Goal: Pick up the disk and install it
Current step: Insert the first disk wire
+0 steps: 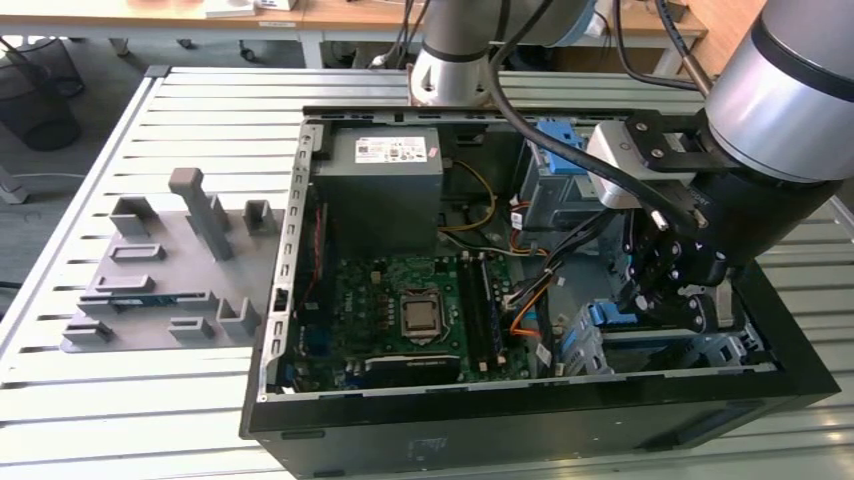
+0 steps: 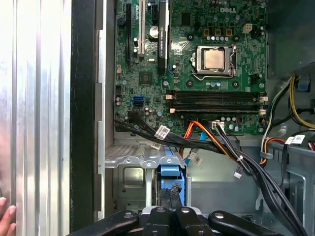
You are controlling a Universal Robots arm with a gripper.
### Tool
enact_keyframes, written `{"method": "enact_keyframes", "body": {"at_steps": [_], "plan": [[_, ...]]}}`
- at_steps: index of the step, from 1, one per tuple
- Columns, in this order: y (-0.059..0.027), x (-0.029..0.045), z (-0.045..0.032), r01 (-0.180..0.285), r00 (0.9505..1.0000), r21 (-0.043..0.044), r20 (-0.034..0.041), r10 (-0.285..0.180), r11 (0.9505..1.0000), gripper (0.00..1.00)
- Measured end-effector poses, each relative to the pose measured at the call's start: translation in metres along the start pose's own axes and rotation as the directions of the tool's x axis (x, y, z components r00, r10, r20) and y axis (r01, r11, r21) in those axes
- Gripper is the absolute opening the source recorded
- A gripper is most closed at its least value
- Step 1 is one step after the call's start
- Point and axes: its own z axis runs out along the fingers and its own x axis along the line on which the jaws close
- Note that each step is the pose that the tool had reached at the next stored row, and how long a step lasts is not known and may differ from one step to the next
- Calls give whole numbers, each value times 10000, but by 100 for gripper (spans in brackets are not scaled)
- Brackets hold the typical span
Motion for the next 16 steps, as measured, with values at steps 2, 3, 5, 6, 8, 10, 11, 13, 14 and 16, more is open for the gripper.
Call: {"method": "enact_keyframes", "body": {"at_steps": [2, 3, 5, 6, 8, 10, 11, 13, 14, 16], "plan": [[0, 0, 0, 0, 10000, 1, 0, 0, 10000, 11], [0, 0, 0, 0, 10000, 0, 0, 0, 10000, 11], [-14, 0, 2, 0, 10000, 0, 1, 0, 10000, 11], [-25, 0, 1, 0, 10000, -1, 1, 0, 10000, 11], [-65, 0, 1, -1, 10000, 0, 0, 1, 10000, 11], [-139, 0, 1, -1, 10000, 0, 0, 1, 10000, 11], [-184, -1, 1, 0, 10000, -1, -1, 0, 10000, 11], [-270, -1, 1, -1, 10000, -1, -1, 1, 10000, 11], [-293, -1, 2, 0, 10000, -1, -1, 0, 10000, 11], [-299, -2, -5, 1, 10000, -1, -2, -1, 10000, 11]]}}
